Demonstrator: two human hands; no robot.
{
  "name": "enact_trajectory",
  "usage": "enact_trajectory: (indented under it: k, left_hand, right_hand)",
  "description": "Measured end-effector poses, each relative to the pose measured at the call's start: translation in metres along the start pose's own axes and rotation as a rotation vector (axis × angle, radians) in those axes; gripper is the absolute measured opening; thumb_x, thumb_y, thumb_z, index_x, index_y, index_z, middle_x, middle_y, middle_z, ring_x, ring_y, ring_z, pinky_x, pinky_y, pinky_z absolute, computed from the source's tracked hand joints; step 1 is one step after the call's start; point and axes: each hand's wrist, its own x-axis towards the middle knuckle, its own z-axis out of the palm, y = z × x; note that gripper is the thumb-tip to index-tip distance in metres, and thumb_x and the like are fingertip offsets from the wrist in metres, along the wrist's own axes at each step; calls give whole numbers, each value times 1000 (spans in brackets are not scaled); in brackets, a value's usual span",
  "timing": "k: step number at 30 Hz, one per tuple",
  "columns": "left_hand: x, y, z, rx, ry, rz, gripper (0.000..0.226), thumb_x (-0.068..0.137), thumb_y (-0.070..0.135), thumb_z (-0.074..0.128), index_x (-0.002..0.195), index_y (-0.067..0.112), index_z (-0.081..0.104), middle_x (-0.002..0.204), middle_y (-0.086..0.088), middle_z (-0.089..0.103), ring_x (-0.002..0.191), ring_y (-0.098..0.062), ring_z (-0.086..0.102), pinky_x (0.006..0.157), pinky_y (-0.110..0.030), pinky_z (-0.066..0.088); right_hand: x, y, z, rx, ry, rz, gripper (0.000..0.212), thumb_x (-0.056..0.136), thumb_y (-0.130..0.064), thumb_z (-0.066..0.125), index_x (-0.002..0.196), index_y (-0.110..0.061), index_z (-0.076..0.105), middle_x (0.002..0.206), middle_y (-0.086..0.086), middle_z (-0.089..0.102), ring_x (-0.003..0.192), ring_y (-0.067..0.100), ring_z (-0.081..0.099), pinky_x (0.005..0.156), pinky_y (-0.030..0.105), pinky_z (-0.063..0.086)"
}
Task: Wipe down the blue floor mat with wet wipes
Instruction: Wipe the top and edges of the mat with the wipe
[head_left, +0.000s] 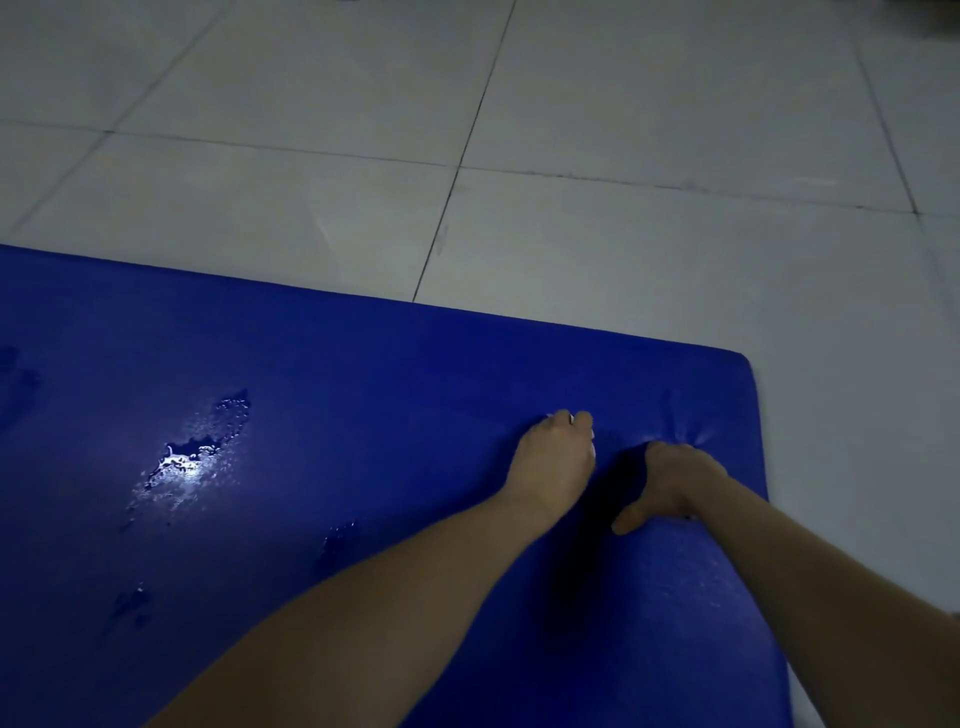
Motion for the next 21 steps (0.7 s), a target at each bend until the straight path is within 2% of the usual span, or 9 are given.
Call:
enact_trajectory:
  k: [3, 6, 9, 14, 17, 21]
  left_hand:
    - [4, -28, -14, 106, -27, 26, 11, 101, 18, 52, 96, 11, 59, 87, -8, 63, 75, -23, 62, 62, -34, 49]
    - [3, -67, -32, 92, 7, -132, 16, 103, 20, 47, 101, 9, 60, 93, -8, 62, 73, -20, 55, 60, -33, 43]
    - [-7, -114, -55, 151, 39, -265, 18, 103, 24, 46, 103, 11, 59, 96, -6, 62, 77, -21, 57, 60, -34, 46]
    - [-31, -176, -80, 266, 182, -420, 18, 99, 23, 54, 104, 9, 64, 100, -10, 62, 88, -27, 56, 72, -39, 46]
    - [-32, -160, -76, 144, 194, -467, 17, 101, 22, 52, 95, 8, 61, 92, -9, 62, 81, -22, 51, 64, -34, 40]
    - [-34, -103, -56, -54, 163, -388, 12, 102, 22, 53, 95, 13, 58, 89, 0, 60, 79, -17, 54, 65, -29, 41]
  right_hand:
    - [1, -2, -4, 2, -23, 1, 101, 47, -70, 90, 123, -18, 47, 110, -2, 53, 105, 20, 56, 94, 40, 54]
    - [3, -4, -6, -1, -63, 4, 106, 47, -68, 91, 128, -17, 46, 112, -3, 52, 107, 21, 56, 96, 42, 54]
    - [4, -4, -7, -8, -57, 1, 107, 45, -70, 90, 127, -17, 45, 106, -5, 52, 104, 20, 57, 94, 41, 56]
    - [3, -5, -7, -20, -36, -6, 98, 41, -73, 89, 109, -20, 45, 96, -5, 52, 98, 20, 59, 91, 41, 56]
    - [1, -5, -6, -30, -17, -15, 95, 43, -73, 89, 108, -20, 45, 94, -6, 51, 98, 19, 58, 92, 41, 56]
    - [-2, -8, -10, -26, -42, 0, 94, 47, -70, 90, 109, -20, 42, 96, -5, 50, 97, 20, 57, 93, 41, 56]
